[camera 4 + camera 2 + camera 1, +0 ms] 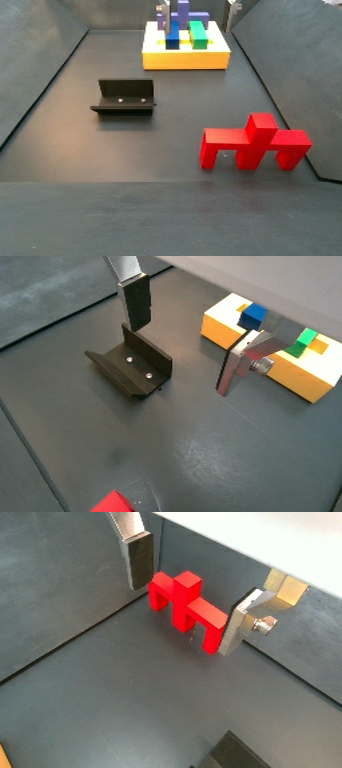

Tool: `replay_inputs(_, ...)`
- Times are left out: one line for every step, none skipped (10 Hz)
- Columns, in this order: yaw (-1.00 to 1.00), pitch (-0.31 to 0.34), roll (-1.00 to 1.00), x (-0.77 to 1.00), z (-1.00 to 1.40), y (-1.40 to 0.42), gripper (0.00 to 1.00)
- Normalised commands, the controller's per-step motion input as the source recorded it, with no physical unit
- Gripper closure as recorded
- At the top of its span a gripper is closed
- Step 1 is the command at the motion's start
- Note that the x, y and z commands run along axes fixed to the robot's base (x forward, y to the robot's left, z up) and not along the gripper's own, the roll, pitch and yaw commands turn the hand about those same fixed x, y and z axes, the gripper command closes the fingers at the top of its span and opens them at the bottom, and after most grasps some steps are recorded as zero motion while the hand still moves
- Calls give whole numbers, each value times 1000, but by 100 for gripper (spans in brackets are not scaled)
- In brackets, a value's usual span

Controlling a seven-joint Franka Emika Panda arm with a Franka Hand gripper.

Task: Pick up the red object. Move up. Move to above the board. Insert the red object.
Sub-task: Pick up the red object.

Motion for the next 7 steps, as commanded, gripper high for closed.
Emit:
replay_inputs(-49,-1,-73,-23,-234,886,0)
replay_inputs(0,0,-6,-123,-254,1000,0)
replay_inputs(0,0,-4,-123,-254,1000,0)
replay_inputs(0,0,-46,-106,-209,989,0)
replay_inputs(0,0,-34,-100,-120,1000,0)
replay_inputs(0,19,-53,-57,-91,977,0)
replay_inputs(0,61,0,-20,-123,654,0)
